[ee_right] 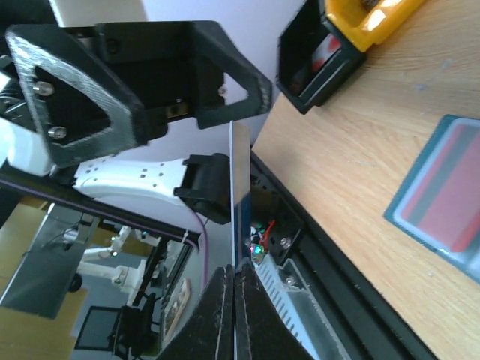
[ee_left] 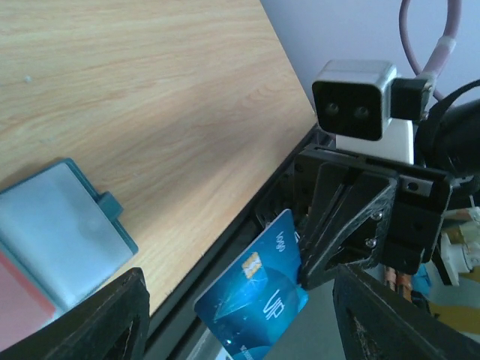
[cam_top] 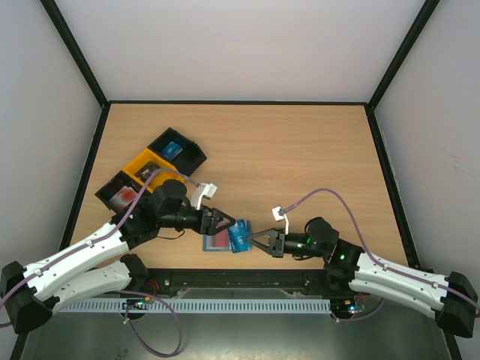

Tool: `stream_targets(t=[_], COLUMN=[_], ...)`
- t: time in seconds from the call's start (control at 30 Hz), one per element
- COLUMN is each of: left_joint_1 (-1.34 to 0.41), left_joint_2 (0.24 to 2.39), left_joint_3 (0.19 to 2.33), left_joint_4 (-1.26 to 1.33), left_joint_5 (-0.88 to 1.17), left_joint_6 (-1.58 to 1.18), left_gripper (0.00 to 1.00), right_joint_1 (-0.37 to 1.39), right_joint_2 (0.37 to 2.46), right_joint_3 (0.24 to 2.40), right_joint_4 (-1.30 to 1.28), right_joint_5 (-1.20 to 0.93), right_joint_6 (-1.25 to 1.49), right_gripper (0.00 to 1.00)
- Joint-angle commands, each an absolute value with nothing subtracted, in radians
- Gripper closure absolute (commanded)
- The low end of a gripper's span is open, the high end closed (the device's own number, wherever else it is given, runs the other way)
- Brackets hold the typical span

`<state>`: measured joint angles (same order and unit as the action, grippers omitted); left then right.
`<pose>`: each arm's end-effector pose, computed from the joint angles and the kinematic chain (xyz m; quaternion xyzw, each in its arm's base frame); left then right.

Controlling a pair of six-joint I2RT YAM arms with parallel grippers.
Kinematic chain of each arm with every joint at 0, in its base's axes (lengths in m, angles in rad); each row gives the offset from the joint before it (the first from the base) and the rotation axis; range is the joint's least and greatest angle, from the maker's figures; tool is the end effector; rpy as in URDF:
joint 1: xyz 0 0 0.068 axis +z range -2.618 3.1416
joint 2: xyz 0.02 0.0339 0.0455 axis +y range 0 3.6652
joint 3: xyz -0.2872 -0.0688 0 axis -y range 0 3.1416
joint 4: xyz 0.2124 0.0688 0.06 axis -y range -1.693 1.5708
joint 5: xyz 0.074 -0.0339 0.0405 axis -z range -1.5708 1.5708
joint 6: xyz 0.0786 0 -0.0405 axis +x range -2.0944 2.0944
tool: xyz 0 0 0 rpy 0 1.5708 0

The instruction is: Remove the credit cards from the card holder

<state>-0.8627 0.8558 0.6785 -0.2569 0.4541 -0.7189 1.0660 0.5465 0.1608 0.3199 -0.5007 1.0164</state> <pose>0.0926 -0.1611 0.2911 0.1798 0.8104 -0.5062 0.2339 0.0331 0.1378 0.2290 -0.1868 0.7028 0.6628 0.1784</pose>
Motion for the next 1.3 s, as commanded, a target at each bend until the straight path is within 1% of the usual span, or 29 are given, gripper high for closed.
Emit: stream_targets(t=[0.0,0.2,0.33,0.4,0.5,0.6,0.7,0.8,0.97,1.0,1.2,1.23,1.27], left_joint_1=[-0.855,-0.854,-0.852,-0.85,-0.851,-0.846,-0.844,-0.842,-0.83,-0.826,-0.795,-0.787,-0.782], left_joint_2=[0.858,0.864,0.852,0.844,0.836,0.838,0.843,0.843,0.83,0.828,0.788,0.776,0.769], left_joint_3=[0.692,0.668,0.655,0.645,0.632,0.626,0.622,0.617,0.605,0.602,0.572,0.568,0.562], left_joint_4=[-0.289,-0.251,-0.238,-0.238,-0.232,-0.239,-0.226,-0.213,-0.201,-0.202,-0.195,-0.194,-0.193], left_joint_5=[0.565,0.619,0.629,0.627,0.635,0.633,0.65,0.663,0.678,0.678,0.671,0.669,0.667], left_joint_6=[-0.708,-0.705,-0.71,-0.709,-0.705,-0.69,-0.683,-0.684,-0.686,-0.688,-0.695,-0.696,-0.698], left_gripper=[0.34,0.38,0.51,0.54,0.55,0.5,0.52,0.63,0.94,0.97,0.97,0.97,0.97], right_joint_1=[1.062,1.062,1.062,1.062,1.062,1.062,1.063,1.062,1.063,1.062,1.063,1.062,1.061], right_joint_2=[0.519,0.548,0.556,0.556,0.555,0.558,0.566,0.578,0.588,0.585,0.565,0.56,0.555], right_joint_3=[0.196,0.191,0.198,0.197,0.193,0.19,0.192,0.192,0.19,0.19,0.191,0.194,0.197], right_joint_4=[0.298,0.371,0.394,0.405,0.418,0.43,0.444,0.452,0.455,0.451,0.41,0.398,0.387], right_joint_5=[-0.594,-0.636,-0.641,-0.644,-0.648,-0.658,-0.662,-0.662,-0.646,-0.639,-0.589,-0.571,-0.557], right_joint_6=[0.993,1.019,1.027,1.032,1.038,1.042,1.044,1.046,1.043,1.042,1.032,1.027,1.026], right_gripper=[0.98,0.98,0.98,0.98,0.98,0.98,0.98,0.98,0.98,0.98,0.98,0.94,0.89])
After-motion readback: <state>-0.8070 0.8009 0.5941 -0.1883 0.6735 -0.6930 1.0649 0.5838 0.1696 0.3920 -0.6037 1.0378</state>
